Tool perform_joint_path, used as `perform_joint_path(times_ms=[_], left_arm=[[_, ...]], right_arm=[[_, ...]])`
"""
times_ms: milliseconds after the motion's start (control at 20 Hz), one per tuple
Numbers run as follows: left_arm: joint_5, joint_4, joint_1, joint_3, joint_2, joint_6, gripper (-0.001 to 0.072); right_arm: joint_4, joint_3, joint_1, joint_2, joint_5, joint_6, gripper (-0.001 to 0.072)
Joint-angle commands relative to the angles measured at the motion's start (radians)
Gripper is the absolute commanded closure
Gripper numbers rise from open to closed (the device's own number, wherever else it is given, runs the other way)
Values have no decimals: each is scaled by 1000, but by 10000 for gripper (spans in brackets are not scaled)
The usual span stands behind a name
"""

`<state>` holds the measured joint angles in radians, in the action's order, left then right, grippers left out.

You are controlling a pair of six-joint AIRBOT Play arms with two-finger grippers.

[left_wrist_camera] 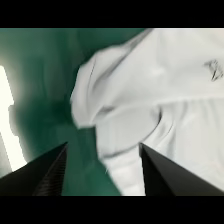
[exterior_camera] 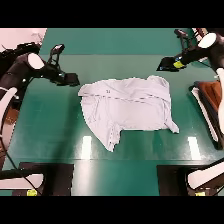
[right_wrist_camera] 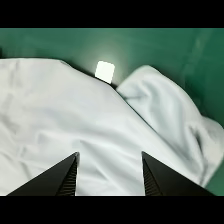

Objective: Fold the shirts.

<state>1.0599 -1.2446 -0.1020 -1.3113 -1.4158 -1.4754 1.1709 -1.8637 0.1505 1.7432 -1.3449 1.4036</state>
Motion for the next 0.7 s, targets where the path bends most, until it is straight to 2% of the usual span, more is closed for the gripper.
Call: perform_joint_path(times_ms=[0, 150, 300, 650], left_arm=[[79, 15, 18, 174, 121, -63, 179], [20, 71, -11, 456, 238, -93, 180], [-44, 130, -91, 631, 310, -100, 180], [-288, 289, -277, 708, 312, -112, 180]], right_arm=[[-2, 102, -28, -113, -51, -10, 262], [-1, 295, -28, -250, -32, -10, 262], [-1, 438, -28, -360, 20, -10, 262], [0, 591, -28, -528, 65, -9, 262]])
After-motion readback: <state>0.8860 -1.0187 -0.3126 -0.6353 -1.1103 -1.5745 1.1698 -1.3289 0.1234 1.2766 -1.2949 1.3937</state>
